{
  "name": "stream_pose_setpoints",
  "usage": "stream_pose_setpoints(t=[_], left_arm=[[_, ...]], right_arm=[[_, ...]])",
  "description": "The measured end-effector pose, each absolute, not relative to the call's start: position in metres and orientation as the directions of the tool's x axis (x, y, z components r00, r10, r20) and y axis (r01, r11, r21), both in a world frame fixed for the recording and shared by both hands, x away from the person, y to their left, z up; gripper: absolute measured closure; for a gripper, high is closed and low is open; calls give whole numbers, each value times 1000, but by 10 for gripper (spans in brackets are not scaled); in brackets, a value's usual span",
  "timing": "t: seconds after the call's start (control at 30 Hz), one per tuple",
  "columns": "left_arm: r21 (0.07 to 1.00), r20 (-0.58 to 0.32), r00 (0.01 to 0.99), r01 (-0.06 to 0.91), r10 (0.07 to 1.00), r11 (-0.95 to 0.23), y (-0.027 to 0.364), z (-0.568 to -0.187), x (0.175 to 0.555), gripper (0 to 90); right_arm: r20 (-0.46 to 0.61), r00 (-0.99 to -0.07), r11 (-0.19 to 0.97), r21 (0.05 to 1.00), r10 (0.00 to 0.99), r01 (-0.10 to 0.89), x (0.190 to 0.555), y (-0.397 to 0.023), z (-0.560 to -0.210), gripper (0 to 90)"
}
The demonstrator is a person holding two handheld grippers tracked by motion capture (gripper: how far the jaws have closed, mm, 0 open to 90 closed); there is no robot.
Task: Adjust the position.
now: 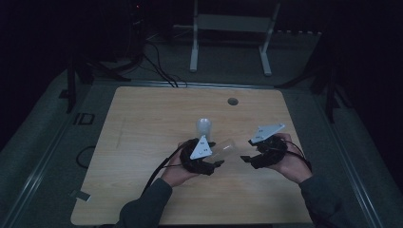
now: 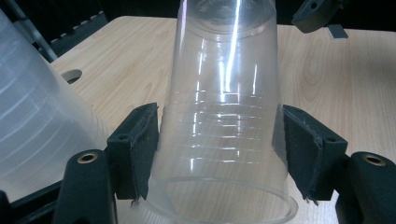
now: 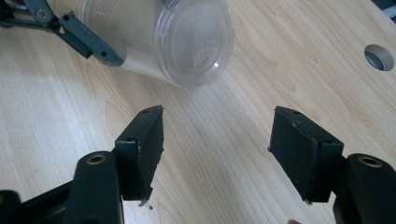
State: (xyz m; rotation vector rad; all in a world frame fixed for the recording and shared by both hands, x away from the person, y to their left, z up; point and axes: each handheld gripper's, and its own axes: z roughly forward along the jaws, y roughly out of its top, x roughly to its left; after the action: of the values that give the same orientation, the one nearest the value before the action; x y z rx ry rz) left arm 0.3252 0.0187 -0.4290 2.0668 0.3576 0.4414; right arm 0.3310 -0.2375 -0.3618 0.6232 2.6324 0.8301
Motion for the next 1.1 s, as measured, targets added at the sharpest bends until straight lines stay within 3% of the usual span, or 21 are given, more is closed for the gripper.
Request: stream_pose_setpoints(t=[1.1], left_arm=[[844,184,910,48,372,-534,22,-429,323,323]], right_arm=[[-192,-912,848,473,363,238,334,-228,-355,347]])
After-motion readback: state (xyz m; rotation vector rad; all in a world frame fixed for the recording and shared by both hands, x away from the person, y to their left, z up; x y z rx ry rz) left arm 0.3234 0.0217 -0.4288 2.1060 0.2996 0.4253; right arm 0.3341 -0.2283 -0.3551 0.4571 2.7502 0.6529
